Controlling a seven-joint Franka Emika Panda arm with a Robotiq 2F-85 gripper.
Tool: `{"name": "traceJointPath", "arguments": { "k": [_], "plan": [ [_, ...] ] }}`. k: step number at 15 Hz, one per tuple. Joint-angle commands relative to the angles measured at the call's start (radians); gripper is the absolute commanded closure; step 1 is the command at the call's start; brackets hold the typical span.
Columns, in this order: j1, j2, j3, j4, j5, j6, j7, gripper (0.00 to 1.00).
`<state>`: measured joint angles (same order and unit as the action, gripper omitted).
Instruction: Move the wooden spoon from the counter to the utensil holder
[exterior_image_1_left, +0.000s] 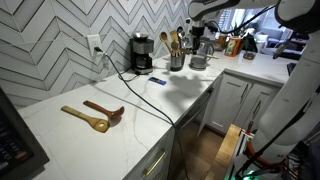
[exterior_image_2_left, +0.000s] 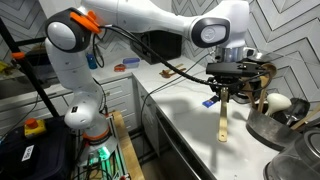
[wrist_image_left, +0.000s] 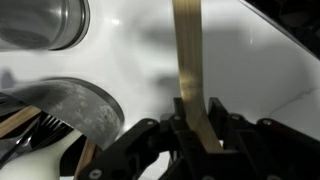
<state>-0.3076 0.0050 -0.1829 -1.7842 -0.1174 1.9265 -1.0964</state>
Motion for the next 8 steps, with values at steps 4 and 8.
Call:
{"name": "traceJointPath", "arguments": {
  "k": [4, 8],
  "plan": [
    [0.041, -0.101, -0.035, -0.050, 0.216, 0.138, -0.064, 0.93],
    [0.053, -0.073, -0.040, 0.000, 0.256, 0.163, -0.047, 0.70]
  ]
}}
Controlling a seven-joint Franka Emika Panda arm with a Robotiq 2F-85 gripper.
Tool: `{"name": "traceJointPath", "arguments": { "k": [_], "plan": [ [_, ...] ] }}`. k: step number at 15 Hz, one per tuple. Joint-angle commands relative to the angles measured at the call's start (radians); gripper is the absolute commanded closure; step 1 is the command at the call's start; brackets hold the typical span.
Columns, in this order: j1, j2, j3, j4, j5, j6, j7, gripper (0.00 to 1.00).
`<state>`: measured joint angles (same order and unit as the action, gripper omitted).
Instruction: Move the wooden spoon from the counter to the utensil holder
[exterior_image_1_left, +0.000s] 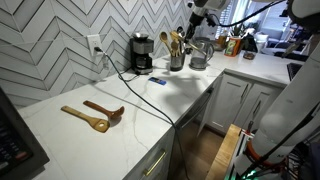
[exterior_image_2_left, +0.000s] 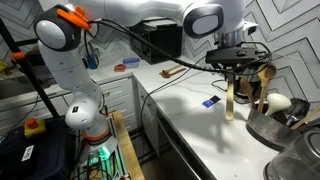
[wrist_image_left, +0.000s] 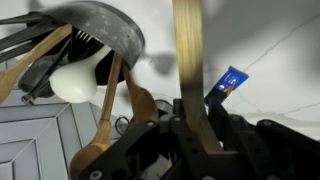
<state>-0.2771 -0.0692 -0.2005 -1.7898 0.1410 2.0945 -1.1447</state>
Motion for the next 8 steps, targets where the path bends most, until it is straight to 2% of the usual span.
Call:
{"name": "traceJointPath", "arguments": {
  "k": [1, 3, 4, 8],
  "plan": [
    [0.025, 0.004, -0.025, 0.005, 0.015, 0.012, 0.000, 0.70],
    [0.025, 0.010, -0.027, 0.003, 0.028, 0.025, 0.000, 0.70],
    [0.025, 0.011, -0.027, 0.003, 0.030, 0.026, 0.000, 0.93],
    [0.029, 0.008, -0.040, 0.013, 0.214, 0.113, -0.047, 0.93]
  ]
}}
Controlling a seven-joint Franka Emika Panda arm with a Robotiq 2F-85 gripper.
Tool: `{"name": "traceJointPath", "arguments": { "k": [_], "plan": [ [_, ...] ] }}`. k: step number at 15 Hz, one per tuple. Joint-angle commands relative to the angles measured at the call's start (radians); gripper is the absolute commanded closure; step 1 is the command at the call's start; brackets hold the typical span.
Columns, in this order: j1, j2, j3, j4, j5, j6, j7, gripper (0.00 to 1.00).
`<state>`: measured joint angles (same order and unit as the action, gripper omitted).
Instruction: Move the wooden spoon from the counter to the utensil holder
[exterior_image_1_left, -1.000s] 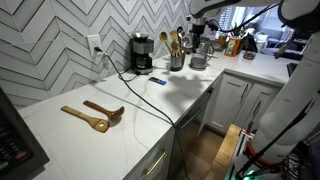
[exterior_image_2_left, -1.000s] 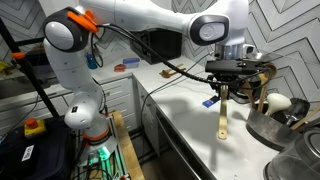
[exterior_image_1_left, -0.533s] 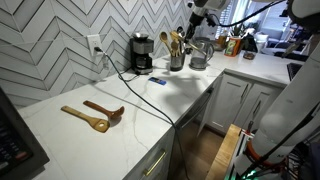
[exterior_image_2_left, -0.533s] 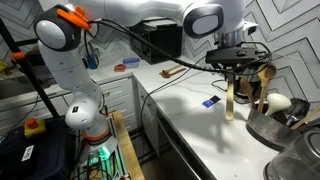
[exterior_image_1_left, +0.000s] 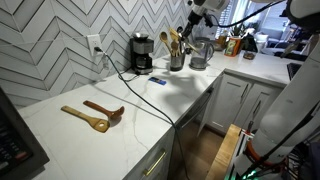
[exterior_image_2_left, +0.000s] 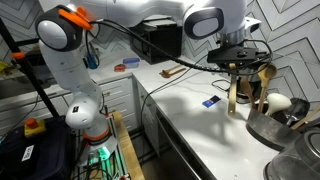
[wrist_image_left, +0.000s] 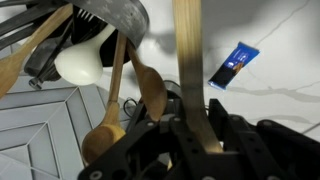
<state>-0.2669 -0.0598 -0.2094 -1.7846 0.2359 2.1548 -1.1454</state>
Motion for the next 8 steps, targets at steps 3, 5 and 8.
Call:
{"name": "traceJointPath", "arguments": {
  "k": [3, 5, 8],
  "plan": [
    [0.020, 0.006, -0.045, 0.011, 0.266, 0.121, -0.122, 0.93],
    [0.019, 0.014, -0.055, 0.013, 0.343, 0.153, -0.172, 0.93],
    [0.016, 0.034, -0.068, 0.021, 0.472, 0.193, -0.245, 0.93]
  ]
}}
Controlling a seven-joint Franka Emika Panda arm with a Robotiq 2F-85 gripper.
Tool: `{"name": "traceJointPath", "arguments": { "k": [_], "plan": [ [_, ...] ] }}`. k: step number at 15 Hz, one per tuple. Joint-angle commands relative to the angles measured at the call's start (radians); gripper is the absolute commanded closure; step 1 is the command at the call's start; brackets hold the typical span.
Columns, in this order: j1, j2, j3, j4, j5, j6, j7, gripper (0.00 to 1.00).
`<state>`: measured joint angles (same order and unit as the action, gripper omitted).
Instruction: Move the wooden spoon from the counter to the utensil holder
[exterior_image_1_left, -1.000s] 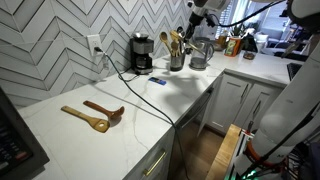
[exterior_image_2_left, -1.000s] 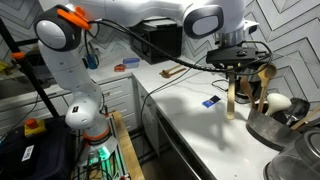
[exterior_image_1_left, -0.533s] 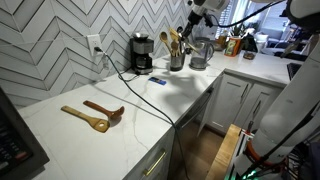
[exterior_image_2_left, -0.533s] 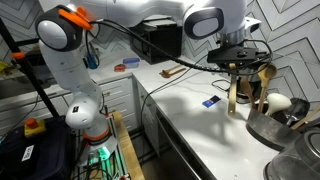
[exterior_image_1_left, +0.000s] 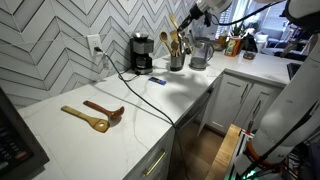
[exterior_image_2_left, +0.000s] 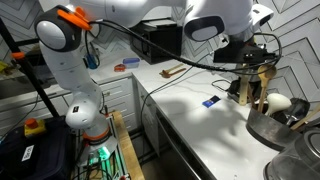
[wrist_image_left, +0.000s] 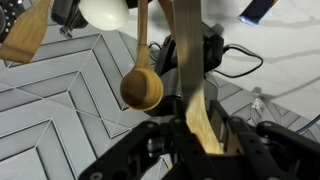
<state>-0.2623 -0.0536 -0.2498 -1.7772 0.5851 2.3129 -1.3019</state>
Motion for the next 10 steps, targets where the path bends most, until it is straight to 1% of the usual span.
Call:
{"name": "traceJointPath", "arguments": {
  "k": [1, 5, 10],
  "plan": [
    [0.010, 0.035, -0.029, 0.015, 0.169, 0.044, -0.116, 0.93],
    [-0.001, 0.077, -0.028, 0.032, 0.321, 0.076, -0.202, 0.93],
    [-0.025, 0.151, -0.017, 0.098, 0.525, 0.115, -0.304, 0.93]
  ]
}}
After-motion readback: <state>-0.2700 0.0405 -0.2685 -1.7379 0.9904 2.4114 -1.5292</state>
